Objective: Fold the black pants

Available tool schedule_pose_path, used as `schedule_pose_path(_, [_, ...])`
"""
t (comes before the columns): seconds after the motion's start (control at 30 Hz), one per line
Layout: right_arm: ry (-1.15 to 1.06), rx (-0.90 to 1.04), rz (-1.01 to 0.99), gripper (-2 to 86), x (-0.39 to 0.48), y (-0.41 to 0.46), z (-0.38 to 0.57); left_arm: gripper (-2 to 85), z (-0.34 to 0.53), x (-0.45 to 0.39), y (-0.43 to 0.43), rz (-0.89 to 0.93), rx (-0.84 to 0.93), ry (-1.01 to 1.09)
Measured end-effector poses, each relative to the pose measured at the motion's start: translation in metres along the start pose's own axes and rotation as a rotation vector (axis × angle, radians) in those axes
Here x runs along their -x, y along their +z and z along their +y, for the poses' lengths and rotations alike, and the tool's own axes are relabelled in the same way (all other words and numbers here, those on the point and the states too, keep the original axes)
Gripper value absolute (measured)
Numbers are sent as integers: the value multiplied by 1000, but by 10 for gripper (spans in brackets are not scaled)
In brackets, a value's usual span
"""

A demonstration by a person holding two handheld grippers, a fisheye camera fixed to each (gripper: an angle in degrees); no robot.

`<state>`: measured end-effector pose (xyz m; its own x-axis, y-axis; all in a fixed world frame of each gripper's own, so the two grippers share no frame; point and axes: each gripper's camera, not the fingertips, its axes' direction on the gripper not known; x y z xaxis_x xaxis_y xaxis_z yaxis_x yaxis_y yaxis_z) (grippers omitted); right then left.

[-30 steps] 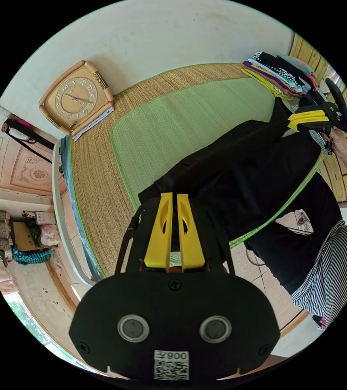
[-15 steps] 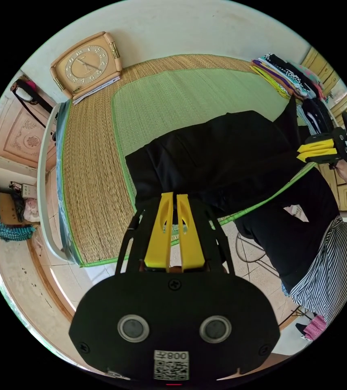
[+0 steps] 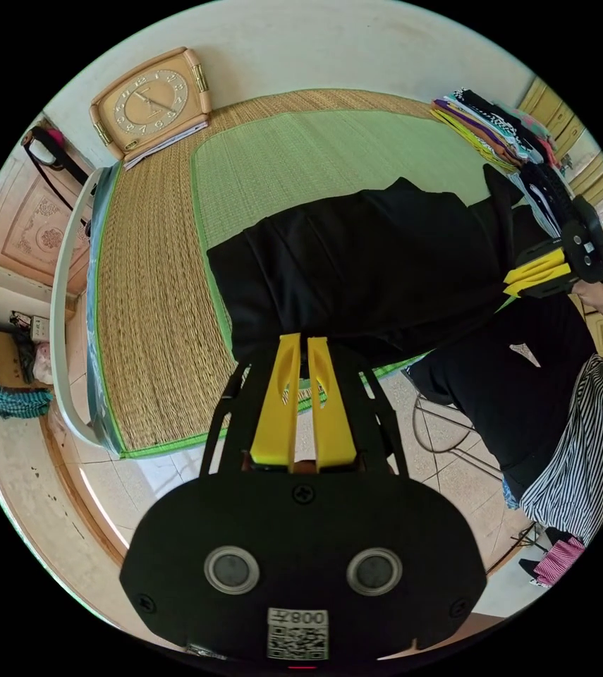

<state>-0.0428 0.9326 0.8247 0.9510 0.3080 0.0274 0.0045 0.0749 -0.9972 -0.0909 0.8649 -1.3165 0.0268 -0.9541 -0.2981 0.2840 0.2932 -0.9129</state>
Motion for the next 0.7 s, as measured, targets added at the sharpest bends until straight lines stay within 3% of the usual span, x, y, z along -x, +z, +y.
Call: schedule_pose_path(0.7, [45,44,-57,17,-1,67,11,14,198,24,109,155,-117,-242])
